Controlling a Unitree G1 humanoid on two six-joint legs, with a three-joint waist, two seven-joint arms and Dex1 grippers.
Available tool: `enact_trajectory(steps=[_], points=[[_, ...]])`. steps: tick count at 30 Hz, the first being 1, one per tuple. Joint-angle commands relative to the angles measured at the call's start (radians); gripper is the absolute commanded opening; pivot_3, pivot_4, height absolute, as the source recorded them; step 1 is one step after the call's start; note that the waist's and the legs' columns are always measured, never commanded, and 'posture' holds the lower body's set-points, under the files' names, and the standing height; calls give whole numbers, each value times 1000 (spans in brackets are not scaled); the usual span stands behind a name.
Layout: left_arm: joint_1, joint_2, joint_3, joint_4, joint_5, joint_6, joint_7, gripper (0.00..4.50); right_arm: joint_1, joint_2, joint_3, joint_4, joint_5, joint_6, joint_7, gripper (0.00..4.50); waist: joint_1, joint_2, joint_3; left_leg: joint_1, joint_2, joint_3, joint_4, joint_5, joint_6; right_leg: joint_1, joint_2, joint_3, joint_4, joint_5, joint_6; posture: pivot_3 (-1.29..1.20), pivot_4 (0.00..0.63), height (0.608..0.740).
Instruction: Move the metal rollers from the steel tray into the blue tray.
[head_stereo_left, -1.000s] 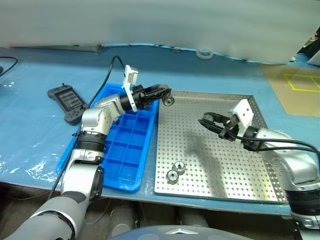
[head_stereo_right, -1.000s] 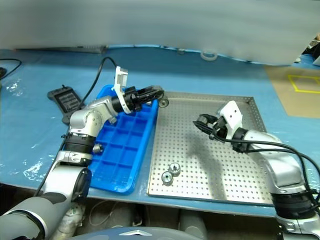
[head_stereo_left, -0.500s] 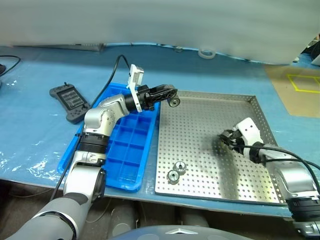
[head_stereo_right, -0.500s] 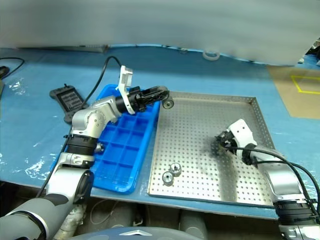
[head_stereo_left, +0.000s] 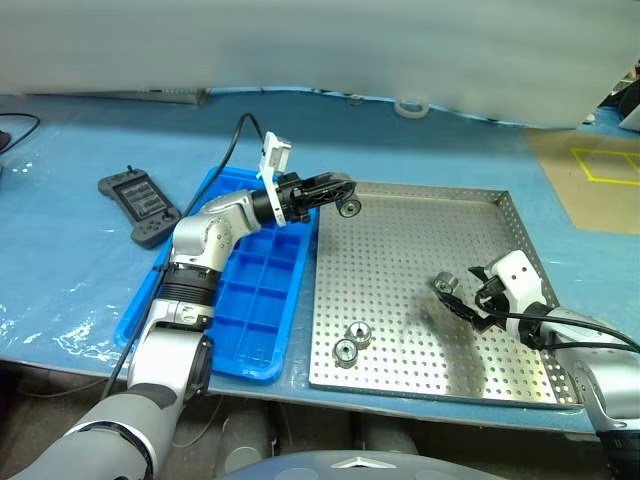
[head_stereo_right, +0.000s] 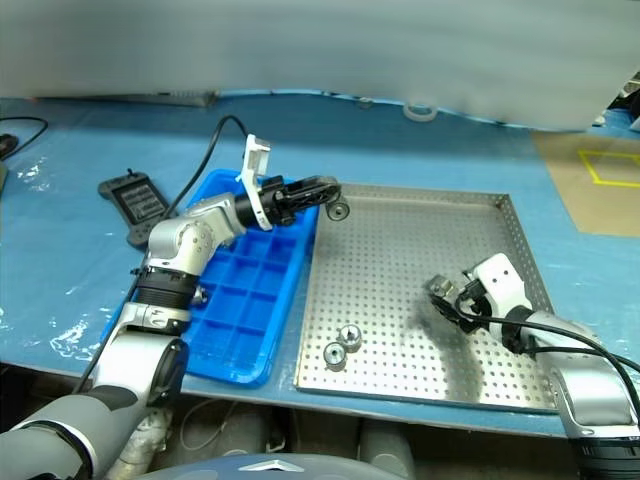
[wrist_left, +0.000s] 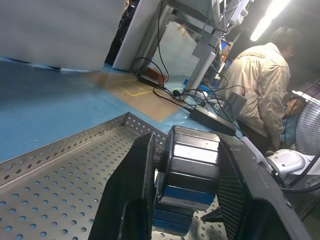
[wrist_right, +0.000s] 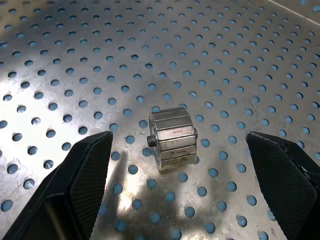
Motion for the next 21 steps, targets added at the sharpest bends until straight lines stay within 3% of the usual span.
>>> enact_trajectory(steps=[1, 5, 16, 21], points=[[-38, -1, 6, -19, -22, -7, -27, 1294, -43, -18, -109, -94, 93, 17, 26, 4480, 0, 0, 0, 0, 0, 0, 0, 0, 0, 0, 0, 0, 0, 0, 0, -271, 150, 740], [-37, -13, 2, -13, -21, -10, -29, 1294, -152, 2, -148, -140, 173, 59, -4, 4480, -3, 0, 0, 0, 0, 0, -1, 0, 0, 0, 0, 0, 0, 0, 0, -279, 150, 740], [-107, -127, 10, 52, -18, -53, -3, 1294, -276, 80, 119, -137, 130, 65, 15, 4480, -1, 0, 0, -3, 0, 0, -3, 1, 0, -2, 0, -1, 0, 0, 0, -285, 150, 740], [-105, -144, -10, 66, -2, -61, -14, 1294, -371, 81, 111, -76, 134, 44, 31, 4480, -9, 0, 0, -2, 0, 0, -2, 1, 0, -2, 0, 0, 1, 0, 0, -286, 150, 740]])
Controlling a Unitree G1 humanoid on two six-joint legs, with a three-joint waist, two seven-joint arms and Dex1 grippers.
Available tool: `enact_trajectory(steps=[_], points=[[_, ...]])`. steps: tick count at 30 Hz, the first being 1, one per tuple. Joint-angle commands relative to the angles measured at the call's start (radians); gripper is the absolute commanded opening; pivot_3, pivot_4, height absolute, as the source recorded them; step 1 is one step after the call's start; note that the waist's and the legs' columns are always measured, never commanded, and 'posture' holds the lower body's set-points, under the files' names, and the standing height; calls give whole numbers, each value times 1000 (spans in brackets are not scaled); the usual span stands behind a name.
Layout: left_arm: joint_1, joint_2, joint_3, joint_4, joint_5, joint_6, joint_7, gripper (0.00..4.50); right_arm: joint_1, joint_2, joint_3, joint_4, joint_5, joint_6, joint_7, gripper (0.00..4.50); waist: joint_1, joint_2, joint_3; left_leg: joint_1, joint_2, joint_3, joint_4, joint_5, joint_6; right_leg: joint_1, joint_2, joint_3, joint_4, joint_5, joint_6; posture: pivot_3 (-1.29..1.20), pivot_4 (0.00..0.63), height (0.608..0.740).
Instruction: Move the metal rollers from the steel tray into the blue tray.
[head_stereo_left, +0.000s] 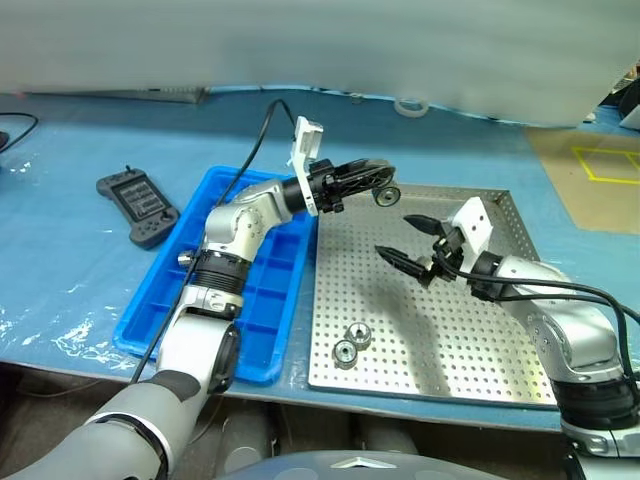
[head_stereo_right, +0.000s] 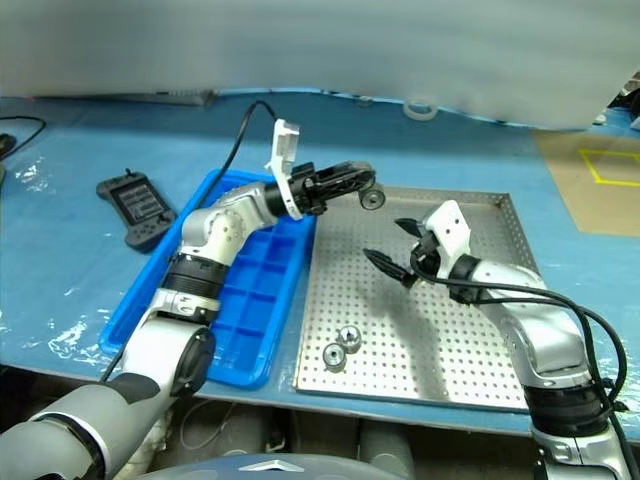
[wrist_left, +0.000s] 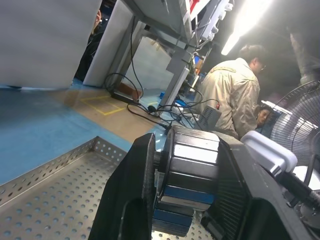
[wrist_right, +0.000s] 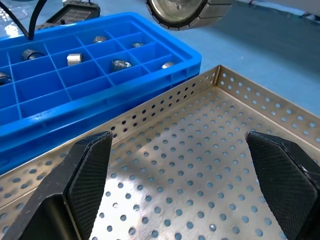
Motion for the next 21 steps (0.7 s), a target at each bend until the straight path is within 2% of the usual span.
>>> enact_trajectory(steps=[1, 9, 17, 21], points=[[-8, -8, -12, -12, 0, -20, -15, 1294, -53, -6, -34, 1, 8, -29, 9, 4480, -4, 0, 0, 0, 0, 0, 0, 0, 0, 0, 0, 0, 0, 0, 0, -286, 150, 740], [8, -5, -15, -25, -9, -10, -9, 1294, -54, -1, -34, -16, 7, -22, 7, 4480, -10, 0, 0, -1, 0, 0, 0, 0, 0, 0, 0, -1, 0, 0, 0, -295, 150, 740], [1, -15, -21, -12, -6, -12, -13, 1294, -175, 42, -20, -87, 75, 58, -22, 4480, -19, 0, 0, 0, 0, 0, 0, 1, 0, -1, 0, 0, 2, 0, 0, -318, 150, 740], [1, -25, -28, -15, -8, -9, -19, 1294, -188, 53, 27, -60, 41, 43, -18, 4480, -19, 0, 0, 0, 0, 0, 0, 1, 0, 0, 0, -1, 2, 0, 0, -323, 150, 740]])
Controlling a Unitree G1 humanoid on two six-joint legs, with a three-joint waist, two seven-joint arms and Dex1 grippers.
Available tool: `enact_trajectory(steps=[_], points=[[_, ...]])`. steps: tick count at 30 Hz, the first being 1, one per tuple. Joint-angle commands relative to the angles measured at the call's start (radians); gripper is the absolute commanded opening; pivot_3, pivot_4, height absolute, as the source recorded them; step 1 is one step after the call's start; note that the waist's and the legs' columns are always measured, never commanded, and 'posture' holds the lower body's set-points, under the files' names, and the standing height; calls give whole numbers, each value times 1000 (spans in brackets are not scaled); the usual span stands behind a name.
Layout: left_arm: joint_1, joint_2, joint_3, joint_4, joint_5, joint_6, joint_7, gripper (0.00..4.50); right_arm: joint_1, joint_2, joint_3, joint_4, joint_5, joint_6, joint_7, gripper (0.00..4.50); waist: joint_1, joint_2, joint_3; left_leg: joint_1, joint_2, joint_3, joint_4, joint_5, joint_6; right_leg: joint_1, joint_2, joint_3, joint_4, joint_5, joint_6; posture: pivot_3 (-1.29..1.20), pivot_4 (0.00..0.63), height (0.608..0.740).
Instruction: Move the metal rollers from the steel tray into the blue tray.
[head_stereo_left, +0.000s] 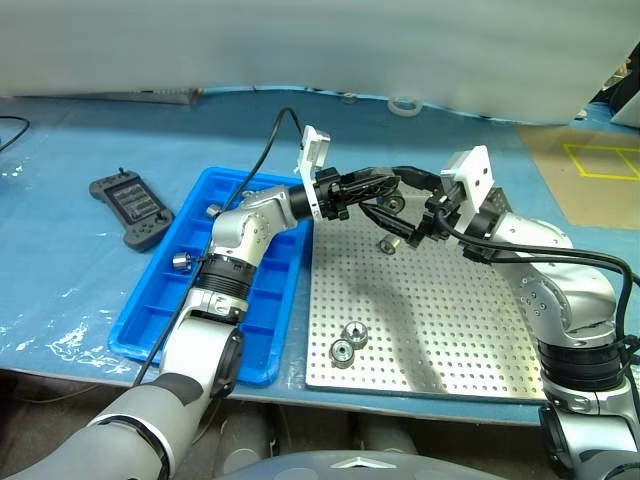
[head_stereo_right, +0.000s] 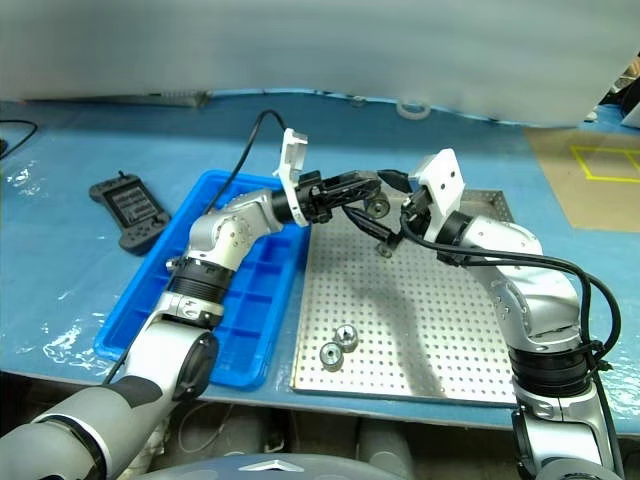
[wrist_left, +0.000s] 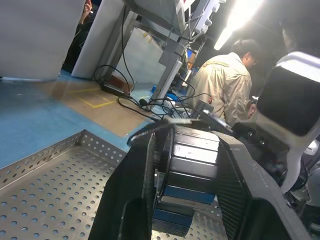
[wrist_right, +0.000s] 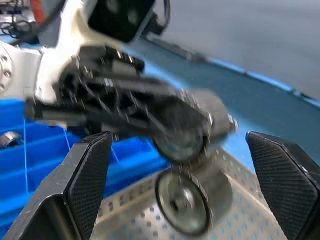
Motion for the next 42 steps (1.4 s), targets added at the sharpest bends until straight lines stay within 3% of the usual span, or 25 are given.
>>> enact_trajectory(steps=[1, 8, 11, 18, 27, 36, 42], points=[[-18, -9, -4, -24, -12, -6, -18, 1294, -4, 7, 33, -2, -17, -14, 3, 4480, -1, 0, 0, 0, 0, 0, 0, 0, 0, 0, 0, 0, 0, 0, 0, -323, 150, 740], [-19, -5, -2, -22, -14, -6, -18, 1294, 17, 8, 34, 4, -29, -22, -3, 4480, -1, 0, 0, -1, 0, 0, 0, 0, 0, -1, 0, 0, 0, 0, 0, -321, 150, 740], [-16, -3, -3, -24, -12, -6, -18, 1294, 23, 8, 22, 3, -17, -32, 10, 3877, -1, 0, 0, -1, 0, 0, 0, 0, 0, -1, 0, 0, 0, 0, 0, -320, 150, 740], [-26, 1, -1, -13, -8, -9, -24, 1294, 22, 17, 32, 16, -52, -56, -2, 1683, -2, 0, 0, -1, 0, 0, 0, 0, 0, -1, 0, 0, 0, 0, 0, -321, 150, 740], [-38, 3, 4, -1, -6, -19, -25, 1294, 59, -31, 51, 28, -111, -73, 26, 1686, 0, 0, 0, -1, 0, 0, 0, 0, 0, -1, 0, 0, 0, 0, 0, -315, 150, 740], [-14, 17, 5, -25, -11, -19, -8, 1294, 372, -219, 82, 74, -293, -275, 90, 1686, 3, 0, 0, -1, 0, 0, 1, -1, 2, 1, -1, 0, -1, 0, 0, -282, 150, 740], [-3, 22, 3, -37, -18, -19, 6, 1294, 496, -272, 61, 27, -296, -296, 114, 1686, -5, 0, 1, 0, 1, -2, 1, -1, 1, 2, 0, -2, -3, 0, 0, -279, 150, 740]])
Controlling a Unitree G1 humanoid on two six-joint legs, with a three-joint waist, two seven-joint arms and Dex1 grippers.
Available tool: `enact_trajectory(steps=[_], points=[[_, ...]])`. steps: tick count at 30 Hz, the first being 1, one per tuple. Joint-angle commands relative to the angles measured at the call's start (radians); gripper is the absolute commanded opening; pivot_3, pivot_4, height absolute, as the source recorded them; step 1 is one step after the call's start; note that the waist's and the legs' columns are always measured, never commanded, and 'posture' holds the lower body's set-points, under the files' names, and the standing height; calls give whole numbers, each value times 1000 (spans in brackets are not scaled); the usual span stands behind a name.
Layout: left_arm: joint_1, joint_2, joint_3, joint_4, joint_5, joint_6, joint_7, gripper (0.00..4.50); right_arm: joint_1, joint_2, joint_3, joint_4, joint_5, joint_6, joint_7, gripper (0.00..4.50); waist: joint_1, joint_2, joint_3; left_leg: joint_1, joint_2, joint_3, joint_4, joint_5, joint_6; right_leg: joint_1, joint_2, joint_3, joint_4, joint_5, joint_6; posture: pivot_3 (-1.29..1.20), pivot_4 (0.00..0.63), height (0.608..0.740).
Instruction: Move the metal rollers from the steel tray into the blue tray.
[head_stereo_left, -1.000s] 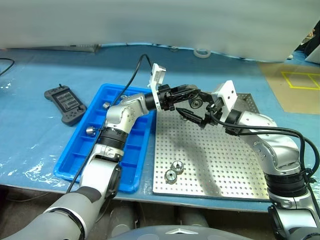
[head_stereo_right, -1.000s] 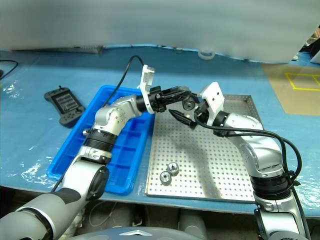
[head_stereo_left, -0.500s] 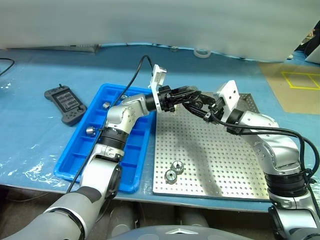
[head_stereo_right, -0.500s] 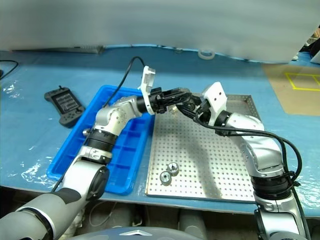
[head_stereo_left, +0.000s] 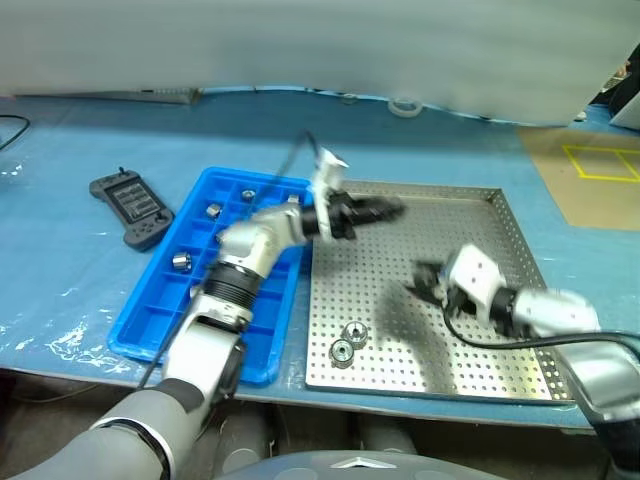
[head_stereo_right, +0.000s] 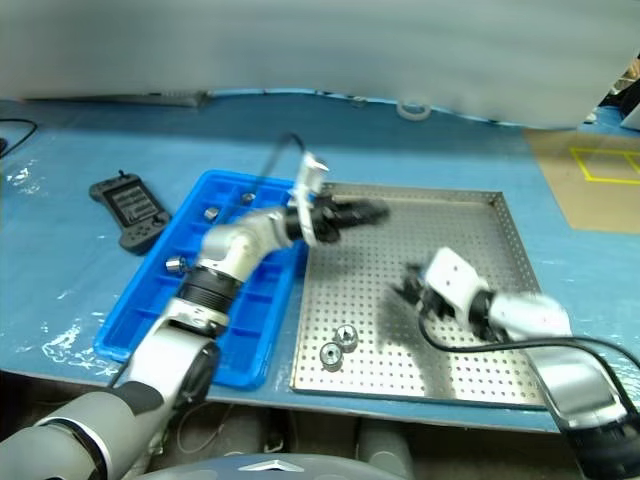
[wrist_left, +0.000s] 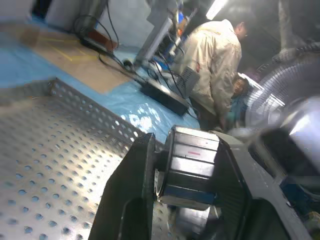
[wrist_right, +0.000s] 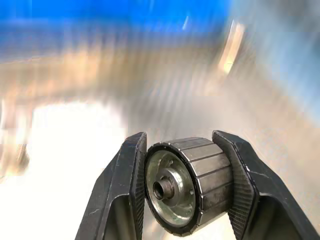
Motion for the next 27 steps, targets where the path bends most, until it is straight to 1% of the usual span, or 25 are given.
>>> enact_trajectory(steps=[1, 9, 16, 19, 24, 26, 27], points=[[-27, -13, 34, -53, -27, -25, 5, 1294, 6, -23, -12, -39, -19, -1, 20, 1686, -7, 6, 1, 0, -1, 0, 0, 0, 0, 0, 0, 2, 0, 0, 0, -283, 150, 740], [-33, -31, 39, -45, -18, -29, 3, 1294, 1, -6, -23, -58, -37, 29, 12, 1686, -1, 5, 1, 1, -2, 1, 0, 1, 3, 4, -1, 3, -5, 0, 0, -298, 150, 740], [-34, -32, 35, -43, -18, -28, -2, 1294, 52, 13, -34, 18, -72, -54, 1, 1686, -1, 5, 1, 1, -2, 1, -1, 1, 4, 4, -1, 1, -6, 0, 0, -302, 150, 740], [-32, -32, 34, -46, -18, -25, -2, 1294, 55, 22, -35, 67, -101, -103, -23, 1686, -2, 5, 1, 0, -2, 1, -1, 1, 4, 3, -1, 1, -6, 0, 0, -302, 150, 740], [-29, -32, 32, -49, -19, -21, -3, 1294, 52, 44, -54, 96, -104, -147, -42, 1686, -3, 5, 1, 1, -2, 1, -1, 1, 3, 4, -1, 1, -6, 0, 0, -306, 150, 740], [-28, -32, 31, -51, -19, -20, -4, 1294, 47, 55, -64, 108, -93, -153, -43, 2422, -3, 5, 1, 1, -2, 1, -1, 1, 3, 4, -1, 1, -6, 0, 0, -306, 150, 740], [-28, -32, 31, -50, -18, -22, -4, 1294, 51, 56, -67, 98, -66, -129, -26, 2699, -3, 5, 1, 1, -2, 1, -1, 1, 3, 4, -1, 1, -6, 0, 0, -306, 150, 740]])
